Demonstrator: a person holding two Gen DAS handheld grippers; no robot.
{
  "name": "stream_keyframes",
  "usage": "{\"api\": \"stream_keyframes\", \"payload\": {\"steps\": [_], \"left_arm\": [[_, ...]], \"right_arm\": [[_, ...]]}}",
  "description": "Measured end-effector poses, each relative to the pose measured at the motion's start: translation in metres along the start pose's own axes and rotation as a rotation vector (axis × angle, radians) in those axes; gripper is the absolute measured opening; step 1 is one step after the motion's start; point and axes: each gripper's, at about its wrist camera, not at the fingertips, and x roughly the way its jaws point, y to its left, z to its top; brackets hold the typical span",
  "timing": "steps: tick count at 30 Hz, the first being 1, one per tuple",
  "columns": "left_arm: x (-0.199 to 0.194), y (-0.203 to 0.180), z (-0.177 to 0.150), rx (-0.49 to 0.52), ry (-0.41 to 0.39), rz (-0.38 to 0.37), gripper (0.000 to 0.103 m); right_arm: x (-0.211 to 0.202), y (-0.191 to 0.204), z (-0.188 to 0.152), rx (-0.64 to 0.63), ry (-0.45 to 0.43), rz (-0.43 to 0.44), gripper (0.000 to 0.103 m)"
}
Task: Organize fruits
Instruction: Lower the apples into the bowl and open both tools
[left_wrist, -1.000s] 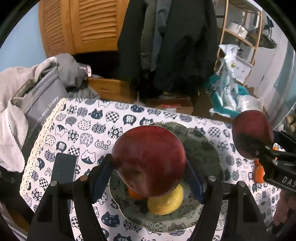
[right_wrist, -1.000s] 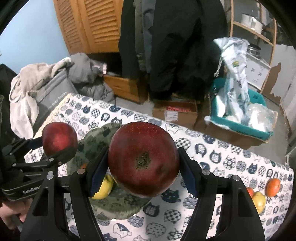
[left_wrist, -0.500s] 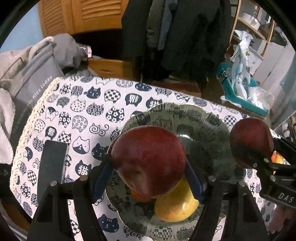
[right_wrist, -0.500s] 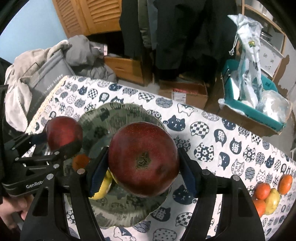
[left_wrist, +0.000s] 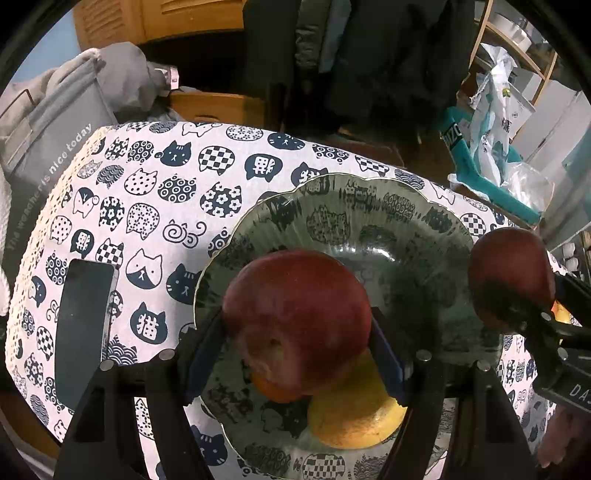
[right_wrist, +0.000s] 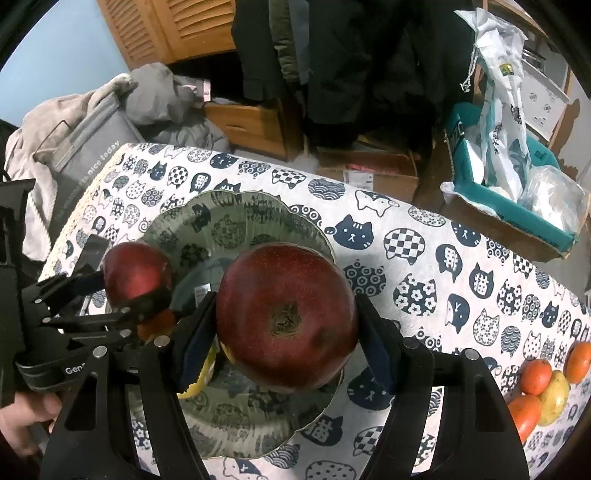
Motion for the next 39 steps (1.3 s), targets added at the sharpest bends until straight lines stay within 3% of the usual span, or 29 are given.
{"api": "stream_keyframes", "payload": {"steps": [15, 17, 19, 33, 39], "left_arm": [[0.002, 0.003, 0.001, -0.010, 0.027, -0.014, 0.077], [0.002, 0.003, 0.000, -0.008, 0.029, -0.012, 0.079], [-0.001, 0.003, 0.001, -0.006, 0.009, 0.004, 0.087], [-0.020, 0.012, -0.008, -0.025, 0.005, 0.046, 0.088], [-0.030, 0.016, -0.011, -0.027, 0.002, 0.059, 0.088]], "right_arm": [[0.012, -0.003, 0.002, 0.044, 0.028, 0.037, 0.072], [0.013, -0.003, 0.001, 0.046, 0.031, 0.036, 0.072], [0.014, -0.003, 0.000, 0.048, 0.033, 0.039, 0.072], [0.031, 0.009, -0.001, 0.016, 0.087, 0.028, 0.074], [0.016, 0.012, 0.006, 0.021, 0.031, 0.043, 0.082]]}}
